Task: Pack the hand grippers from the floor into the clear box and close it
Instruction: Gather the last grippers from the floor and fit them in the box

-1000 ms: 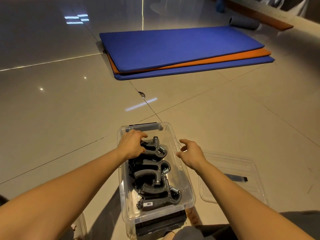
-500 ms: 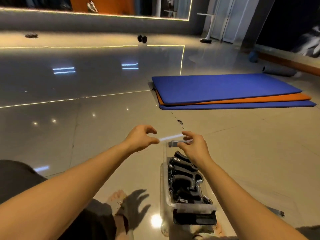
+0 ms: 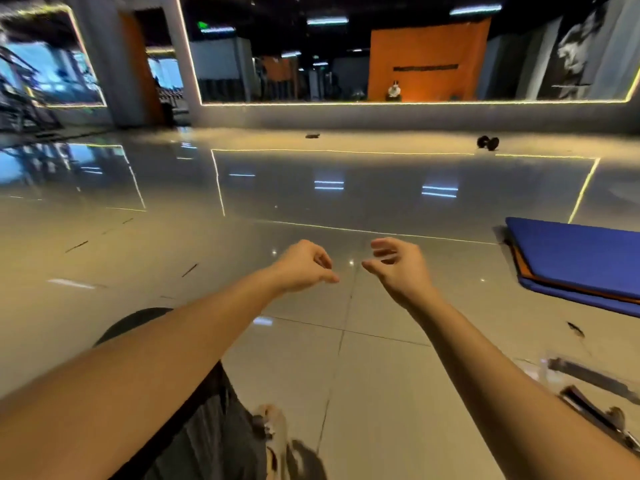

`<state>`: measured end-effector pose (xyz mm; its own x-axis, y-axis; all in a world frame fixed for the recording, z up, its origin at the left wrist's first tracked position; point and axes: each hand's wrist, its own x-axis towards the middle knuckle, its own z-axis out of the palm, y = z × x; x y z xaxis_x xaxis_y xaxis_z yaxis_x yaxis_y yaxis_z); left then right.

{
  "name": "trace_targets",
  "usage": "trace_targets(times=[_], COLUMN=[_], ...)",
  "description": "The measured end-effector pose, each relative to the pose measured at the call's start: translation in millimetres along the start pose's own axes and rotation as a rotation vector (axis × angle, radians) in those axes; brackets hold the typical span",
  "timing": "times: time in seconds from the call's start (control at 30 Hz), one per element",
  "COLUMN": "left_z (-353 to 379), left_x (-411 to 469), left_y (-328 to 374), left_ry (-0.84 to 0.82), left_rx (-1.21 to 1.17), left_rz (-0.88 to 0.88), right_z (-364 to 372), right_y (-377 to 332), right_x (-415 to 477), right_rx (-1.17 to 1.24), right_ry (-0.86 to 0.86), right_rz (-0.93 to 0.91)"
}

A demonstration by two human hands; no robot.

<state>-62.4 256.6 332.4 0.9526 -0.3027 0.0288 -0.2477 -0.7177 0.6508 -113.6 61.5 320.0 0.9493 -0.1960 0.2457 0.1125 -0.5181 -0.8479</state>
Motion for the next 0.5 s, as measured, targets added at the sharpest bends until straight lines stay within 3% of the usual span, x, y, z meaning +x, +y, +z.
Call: trace_targets(times=[0.5], left_z=[-270], left_x=[-150], left_y=[-305], left_ry=[0.401], left_rx=[0.069], left_rz=[-0.484], right_z=[340], right_y=[-172], right_x=[20], right_rx=[-0.021], right_ry=[-0.551], right_rz=[-0.317])
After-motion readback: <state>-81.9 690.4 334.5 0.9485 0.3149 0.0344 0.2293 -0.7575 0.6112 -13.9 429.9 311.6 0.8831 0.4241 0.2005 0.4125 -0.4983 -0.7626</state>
